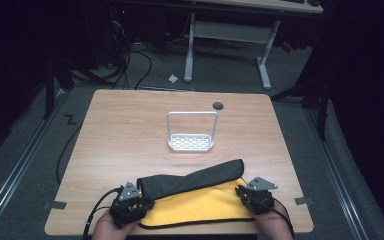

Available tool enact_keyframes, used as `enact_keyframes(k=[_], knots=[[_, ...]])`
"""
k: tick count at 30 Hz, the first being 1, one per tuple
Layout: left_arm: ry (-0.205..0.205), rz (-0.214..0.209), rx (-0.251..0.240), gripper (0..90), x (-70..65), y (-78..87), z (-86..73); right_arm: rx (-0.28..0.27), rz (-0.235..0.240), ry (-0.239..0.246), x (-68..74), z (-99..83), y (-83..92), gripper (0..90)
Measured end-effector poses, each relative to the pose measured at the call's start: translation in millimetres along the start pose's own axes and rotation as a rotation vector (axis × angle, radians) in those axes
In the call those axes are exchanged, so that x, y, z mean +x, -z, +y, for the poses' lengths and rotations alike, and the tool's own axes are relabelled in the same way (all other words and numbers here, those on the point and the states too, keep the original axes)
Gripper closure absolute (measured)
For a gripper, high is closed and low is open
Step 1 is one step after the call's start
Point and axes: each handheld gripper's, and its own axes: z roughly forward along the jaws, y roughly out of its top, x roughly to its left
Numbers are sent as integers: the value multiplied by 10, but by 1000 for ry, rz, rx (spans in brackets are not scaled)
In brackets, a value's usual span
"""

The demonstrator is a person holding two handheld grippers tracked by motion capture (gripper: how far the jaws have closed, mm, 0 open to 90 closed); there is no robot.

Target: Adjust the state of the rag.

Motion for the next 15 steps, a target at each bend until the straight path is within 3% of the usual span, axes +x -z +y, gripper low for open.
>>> enact_keyframes(k=[4, 7, 10, 13, 15], knots=[[-21, -17, 4, 739, -52, 31, 30, -7, 1, -4, 2, -58, 77, 798], [-19, -23, -38, 820, -26, 72, 106, -47, -15, 7, 17, 7, 96, 804], [-8, -24, -86, 843, 49, 124, 235, -45, -18, 25, 27, 63, 42, 808], [-4, 14, -129, 844, 177, 177, 408, -15, -16, 44, 24, 69, -44, 809], [15, 50, -148, 843, 332, 176, 533, -9, -16, 46, 29, 61, -66, 810]])
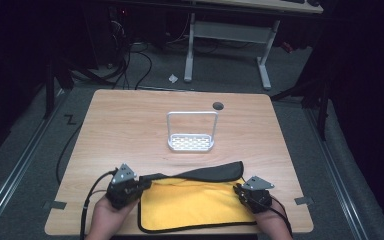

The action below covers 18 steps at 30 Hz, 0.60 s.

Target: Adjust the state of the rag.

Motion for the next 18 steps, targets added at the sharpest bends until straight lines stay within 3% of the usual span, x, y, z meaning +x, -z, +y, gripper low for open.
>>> enact_keyframes(k=[4, 8, 10, 13, 15, 18], knots=[[69, 64, 24, 830, 374, -227, 174, -3, 7, 6, 6, -8, 6, 809], [156, 70, 65, 782, 686, -539, 247, -7, 9, 8, 7, -20, 12, 807], [185, 73, 78, 738, 759, -651, 267, -7, 11, 2, 5, -22, 13, 807], [236, 102, 85, 595, 831, -735, 289, -9, 11, 1, 4, -25, 13, 806], [259, 101, 63, 522, 840, -683, 298, -9, 11, 0, 2, -30, 16, 804], [243, 116, 31, 462, 779, -544, 282, -11, 12, -3, -2, -41, 24, 802]])
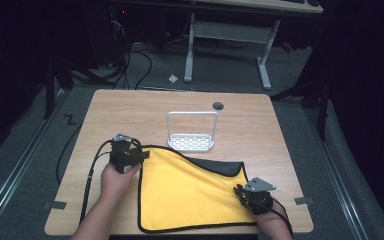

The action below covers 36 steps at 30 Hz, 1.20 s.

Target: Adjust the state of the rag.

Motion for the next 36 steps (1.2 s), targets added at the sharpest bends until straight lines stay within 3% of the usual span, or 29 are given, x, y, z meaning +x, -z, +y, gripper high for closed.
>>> enact_keyframes(k=[2, 5, 7, 11, 14, 17, 19, 22, 28, 31, 33, 36], knots=[[-1, 12, -25, 435, -15, 107, -51, 1, 1, 2, -3, 0, 0, 802], [18, -6, -60, 438, -56, 255, -168, 2, 1, 9, -4, 2, 0, 800], [21, -48, -70, 488, -122, 316, -267, 1, 3, 6, -7, 1, 0, 800], [-68, -101, 3, 628, -370, 291, -486, 2, 3, 0, -10, 2, 0, 791], [-96, -129, 26, 690, -459, 253, -596, -1, 4, -4, -18, -4, 2, 786], [-117, -115, 56, 712, -485, 188, -694, 1, -2, -16, -18, -6, 6, 763], [-125, -113, 48, 716, -480, 175, -733, -4, -5, -28, -21, 5, 10, 755], [-146, -96, 42, 764, -494, 198, -766, -21, -11, -47, -39, 28, 25, 751], [-191, -77, 52, 766, -506, 325, -865, 9, 20, -60, 23, -46, 61, 758], [-179, -70, 50, 773, -446, 363, -875, 2, 27, -42, 93, -35, 96, 751], [-176, -61, 46, 784, -413, 359, -862, -42, 24, -48, 102, 28, 121, 727], [-176, -50, 33, 787, -365, 340, -840, -63, 12, -52, 74, 129, 86, 618]])
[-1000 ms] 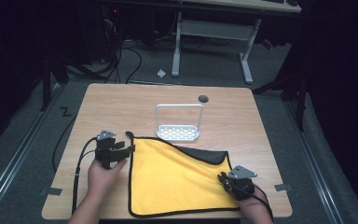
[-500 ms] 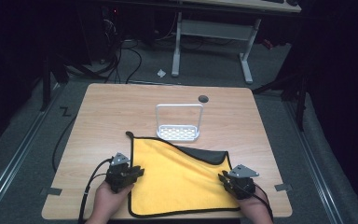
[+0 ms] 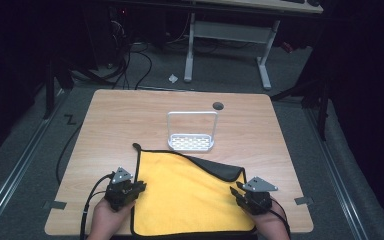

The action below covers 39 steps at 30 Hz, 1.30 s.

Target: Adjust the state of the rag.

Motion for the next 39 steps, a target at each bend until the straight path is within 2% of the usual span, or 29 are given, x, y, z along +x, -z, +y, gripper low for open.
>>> enact_keyframes(k=[2, 4, 7, 9, 11, 12, 13, 14, 17, 22, 29, 32, 36, 38, 39], knots=[[7, 12, -9, 786, 35, -10, 9, 0, -7, -5, -20, 60, -49, 553], [22, 6, -17, 786, 63, -15, 9, -13, -19, 11, -41, 126, -107, 524], [18, 2, -21, 767, 58, -12, 1, -7, -21, 25, -68, 198, -231, 518], [19, 2, -25, 749, 49, -13, -3, 22, -19, 32, -77, 218, -343, 525], [21, 2, -26, 743, 44, -13, -6, 65, -39, 43, -84, 203, -455, 572], [21, 2, -27, 741, 43, -12, -7, 53, -24, 26, -103, 194, -470, 610], [23, 1, -27, 741, 45, -11, -8, 51, -25, 17, -121, 199, -472, 698], [24, -2, -27, 740, 49, -10, -9, 48, -44, 23, -132, 205, -460, 759], [32, -11, -26, 733, 58, -9, -7, 31, -65, 19, -191, 233, -437, 802], [32, -15, -27, 703, 50, -10, -7, -3, -108, -17, -375, 373, -477, 794], [33, -21, -27, 666, 37, -11, -6, 7, -170, -82, -712, 611, -751, 723], [45, -41, -21, 629, 47, -10, 8, -15, -175, -96, -764, 691, -668, 666], [37, -31, -31, 599, 48, -20, 46, -31, -145, -72, -644, 629, -449, 664], [40, -11, -34, 596, 37, -31, 81, -30, -98, -53, -550, 520, -361, 695], [35, -4, -38, 596, 24, -40, 90, -20, -63, -54, -499, 435, -316, 739]])
